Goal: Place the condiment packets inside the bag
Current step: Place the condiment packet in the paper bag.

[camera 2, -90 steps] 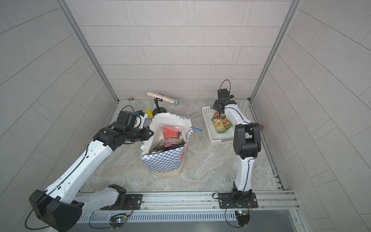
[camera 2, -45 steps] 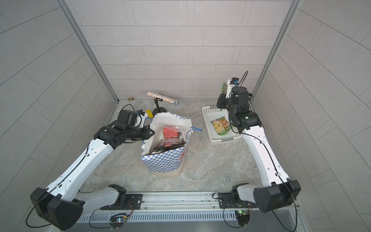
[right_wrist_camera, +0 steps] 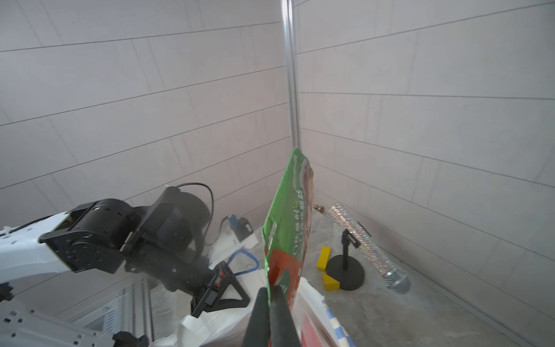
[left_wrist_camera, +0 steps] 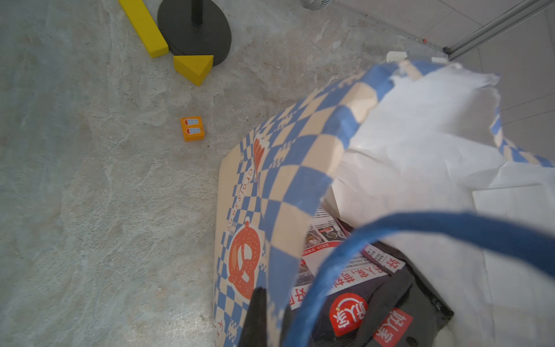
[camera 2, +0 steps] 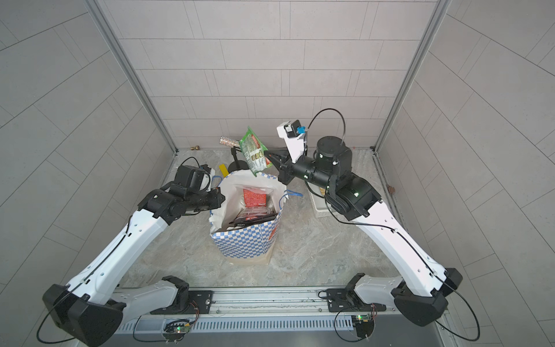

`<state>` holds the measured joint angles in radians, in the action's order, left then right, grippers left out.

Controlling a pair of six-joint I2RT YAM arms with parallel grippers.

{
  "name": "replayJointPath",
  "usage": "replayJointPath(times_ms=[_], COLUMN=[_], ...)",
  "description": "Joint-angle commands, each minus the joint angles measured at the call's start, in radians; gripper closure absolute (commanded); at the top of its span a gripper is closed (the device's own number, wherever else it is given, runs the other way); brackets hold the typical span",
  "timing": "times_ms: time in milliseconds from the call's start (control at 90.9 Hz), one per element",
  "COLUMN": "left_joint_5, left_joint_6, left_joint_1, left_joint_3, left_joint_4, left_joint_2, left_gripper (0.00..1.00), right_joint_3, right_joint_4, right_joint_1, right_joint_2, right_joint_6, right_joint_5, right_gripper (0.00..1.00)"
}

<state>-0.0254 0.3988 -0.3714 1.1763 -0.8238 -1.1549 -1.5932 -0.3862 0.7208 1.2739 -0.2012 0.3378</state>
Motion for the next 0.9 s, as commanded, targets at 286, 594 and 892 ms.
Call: replayJointPath(times_ms=[286, 594, 892], left_joint_5=[-0.21, -0.143, -0.153], left_joint_6=[0.031, 0.034, 0.039], left_joint_1=[0.0, 0.0, 0.0], left_joint_3=[0.021, 0.018, 0.004], left_joint_4=[-0.068, -0.048, -0.041], left_joint_2=[0.084, 0.101, 0.118], left_gripper=[0.77, 1.0, 1.0], right_joint_3=[0.109, 0.224, 0.335], right_joint_4=[0.09, 0.235, 0.466], right_joint_1=[0.15, 0.222, 0.262], right_joint_2=[0.113, 0.189, 0.237], right_joint_6=[-0.216, -0.503, -0.739], right_joint_5=[-0.065, -0.094, -0.162], right_gripper=[1.0, 1.0, 1.0])
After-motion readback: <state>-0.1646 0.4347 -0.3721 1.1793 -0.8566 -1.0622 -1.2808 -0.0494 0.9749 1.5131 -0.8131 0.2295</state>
